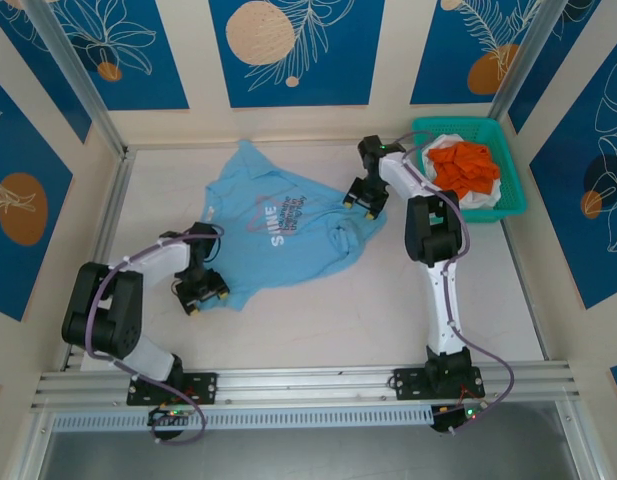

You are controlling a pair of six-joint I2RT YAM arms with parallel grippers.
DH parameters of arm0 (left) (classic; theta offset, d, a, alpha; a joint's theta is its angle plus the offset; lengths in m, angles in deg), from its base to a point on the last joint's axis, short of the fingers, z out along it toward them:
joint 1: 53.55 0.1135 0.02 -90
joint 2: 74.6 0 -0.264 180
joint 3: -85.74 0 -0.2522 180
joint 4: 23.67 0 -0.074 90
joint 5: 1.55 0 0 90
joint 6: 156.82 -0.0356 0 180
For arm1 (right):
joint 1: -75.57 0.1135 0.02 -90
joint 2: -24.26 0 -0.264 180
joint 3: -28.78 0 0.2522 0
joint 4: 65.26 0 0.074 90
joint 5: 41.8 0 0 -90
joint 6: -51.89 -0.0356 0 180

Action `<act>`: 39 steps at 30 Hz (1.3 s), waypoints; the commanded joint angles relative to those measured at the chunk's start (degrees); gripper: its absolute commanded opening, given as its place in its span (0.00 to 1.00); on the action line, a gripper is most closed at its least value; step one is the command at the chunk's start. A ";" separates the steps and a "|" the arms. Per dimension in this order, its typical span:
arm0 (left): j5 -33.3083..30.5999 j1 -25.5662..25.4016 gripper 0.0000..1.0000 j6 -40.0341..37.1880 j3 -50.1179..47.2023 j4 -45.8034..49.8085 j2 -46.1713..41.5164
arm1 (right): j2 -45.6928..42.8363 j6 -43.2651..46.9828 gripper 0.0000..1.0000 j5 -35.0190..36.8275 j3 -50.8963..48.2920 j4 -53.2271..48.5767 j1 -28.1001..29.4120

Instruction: Fold and stack the t-shirts

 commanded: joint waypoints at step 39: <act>4.46 11.81 0.43 -10.70 1.43 -2.59 0.17 | -28.33 3.92 0.00 -11.29 -32.30 6.71 -0.02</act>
